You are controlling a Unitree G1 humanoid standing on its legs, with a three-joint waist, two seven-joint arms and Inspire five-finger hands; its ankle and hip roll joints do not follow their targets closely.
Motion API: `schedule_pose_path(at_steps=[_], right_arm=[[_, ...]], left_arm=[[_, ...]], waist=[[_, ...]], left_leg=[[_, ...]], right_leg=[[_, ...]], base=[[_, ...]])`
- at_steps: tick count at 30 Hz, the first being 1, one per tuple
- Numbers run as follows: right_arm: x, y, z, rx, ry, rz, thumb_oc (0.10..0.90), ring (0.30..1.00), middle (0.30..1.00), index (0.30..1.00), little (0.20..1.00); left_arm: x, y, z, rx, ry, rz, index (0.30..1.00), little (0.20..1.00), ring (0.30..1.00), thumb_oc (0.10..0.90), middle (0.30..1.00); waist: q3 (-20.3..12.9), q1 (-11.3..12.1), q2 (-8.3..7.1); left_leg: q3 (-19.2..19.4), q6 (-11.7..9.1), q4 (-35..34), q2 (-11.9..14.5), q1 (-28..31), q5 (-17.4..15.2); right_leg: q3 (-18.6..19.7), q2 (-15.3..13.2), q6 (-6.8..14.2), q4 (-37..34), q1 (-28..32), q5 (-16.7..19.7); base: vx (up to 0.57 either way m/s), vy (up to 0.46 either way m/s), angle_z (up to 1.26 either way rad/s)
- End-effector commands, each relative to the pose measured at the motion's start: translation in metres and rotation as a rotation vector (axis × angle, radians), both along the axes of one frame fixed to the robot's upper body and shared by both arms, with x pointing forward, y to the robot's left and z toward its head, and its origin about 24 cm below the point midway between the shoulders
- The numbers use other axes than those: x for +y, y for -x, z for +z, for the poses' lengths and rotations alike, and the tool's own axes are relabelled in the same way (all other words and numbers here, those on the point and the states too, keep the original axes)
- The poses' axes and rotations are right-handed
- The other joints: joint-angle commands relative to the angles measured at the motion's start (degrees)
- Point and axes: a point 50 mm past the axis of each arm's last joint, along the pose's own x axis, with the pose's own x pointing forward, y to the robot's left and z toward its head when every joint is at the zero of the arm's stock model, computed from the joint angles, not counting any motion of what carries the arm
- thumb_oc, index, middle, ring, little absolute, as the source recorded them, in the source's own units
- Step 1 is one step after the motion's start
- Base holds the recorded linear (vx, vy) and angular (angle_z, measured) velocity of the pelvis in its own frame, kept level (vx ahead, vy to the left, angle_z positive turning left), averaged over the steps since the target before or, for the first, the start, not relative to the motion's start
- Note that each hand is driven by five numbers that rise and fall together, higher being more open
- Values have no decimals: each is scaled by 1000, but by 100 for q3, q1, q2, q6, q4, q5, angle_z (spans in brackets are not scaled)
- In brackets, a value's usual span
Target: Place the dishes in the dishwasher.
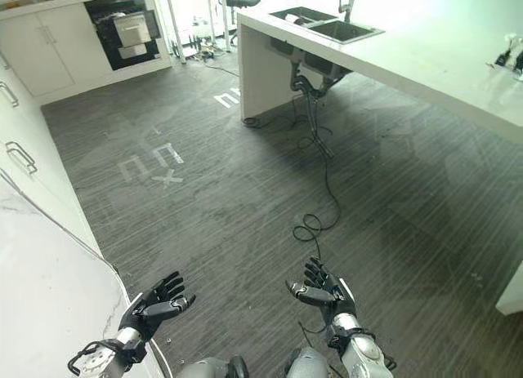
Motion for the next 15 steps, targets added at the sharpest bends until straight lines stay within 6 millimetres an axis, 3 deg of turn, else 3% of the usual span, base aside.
schedule_pose_path(at_steps=[1, 3, 5, 8, 9, 11, 12, 13, 14, 15], right_arm=[[4, -31, 42, -274, 19, 60, 800, 900, 900, 900, 900], [3, -27, 39, -268, 7, 56, 800, 900, 900, 900, 900], [2, -25, 39, -269, 6, 56, 800, 900, 900, 900, 900], [1, -22, 37, -258, -2, 90, 800, 900, 900, 900, 900], [1, -24, 38, -262, -3, 95, 800, 900, 900, 900, 900], [-3, -27, 41, -271, 14, 107, 800, 900, 900, 900, 900], [-5, -29, 42, -274, 24, 111, 800, 900, 900, 900, 900], [-7, -31, 44, -277, 30, 117, 800, 900, 900, 900, 900], [-9, -33, 46, -283, 38, 130, 800, 900, 900, 900, 900], [-13, -35, 48, -288, 52, 148, 800, 900, 900, 900, 900]], left_arm=[[3, -31, 45, -271, -74, -69, 900, 900, 900, 800, 900], [2, -27, 42, -263, -80, -76, 900, 900, 900, 800, 900], [3, -24, 41, -253, -92, -75, 900, 900, 900, 800, 900], [7, -22, 38, -227, -80, -43, 900, 900, 900, 800, 900], [6, -22, 37, -230, -73, -37, 900, 900, 900, 800, 900], [2, -22, 37, -229, -74, -44, 900, 900, 900, 800, 900], [-1, -22, 36, -228, -76, -46, 900, 900, 900, 800, 900], [-3, -23, 36, -230, -74, -46, 900, 900, 900, 800, 900], [-4, -23, 35, -236, -64, -42, 900, 900, 900, 800, 900], [-5, -24, 35, -247, -54, -40, 900, 900, 900, 800, 900]], waist=[[9, -92, -203], [11, -128, -234], [35, -183, -223], [17, -164, -192], [-26, -135, -218], [-107, -82, -231], [-135, -64, -270], [-154, -53, -303], [-157, -11, -339], [-154, 70, -471]], left_leg=[[-412, -35, 218, -32, 750, -951], [-455, -32, 218, -71, 918, -1159], [-417, -6, 218, -22, 933, -1088], [-312, -64, 218, 154, 1036, -882], [-289, -146, 218, 211, 1148, -848], [-348, -328, 218, 212, 1450, -873], [-339, -464, 218, 193, 1583, -552], [-359, -607, 648, 266, 1537, -287], [-394, -797, 1427, 414, 1248, 63], [-390, -865, 2453, 431, 716, 394]], right_leg=[[210, -92, 119, -547, 323, 491], [380, -335, 278, -547, 84, 618], [434, -388, 194, -547, 13, 756], [286, -264, -33, -547, 293, 171], [230, -164, -199, -547, 406, -78], [279, 13, -308, -547, 590, -365], [318, 75, -409, -547, 655, -490], [357, 153, -527, -547, 712, -616], [376, 240, -682, -547, 819, -779], [345, 197, -878, -547, 864, -849]], base=[[296, -161, -10], [347, -155, -23], [333, -242, 15], [448, -292, 38], [458, -248, 22], [518, -194, -10], [414, -171, -17], [287, -224, -15], [239, -293, -21], [295, -309, -18]])
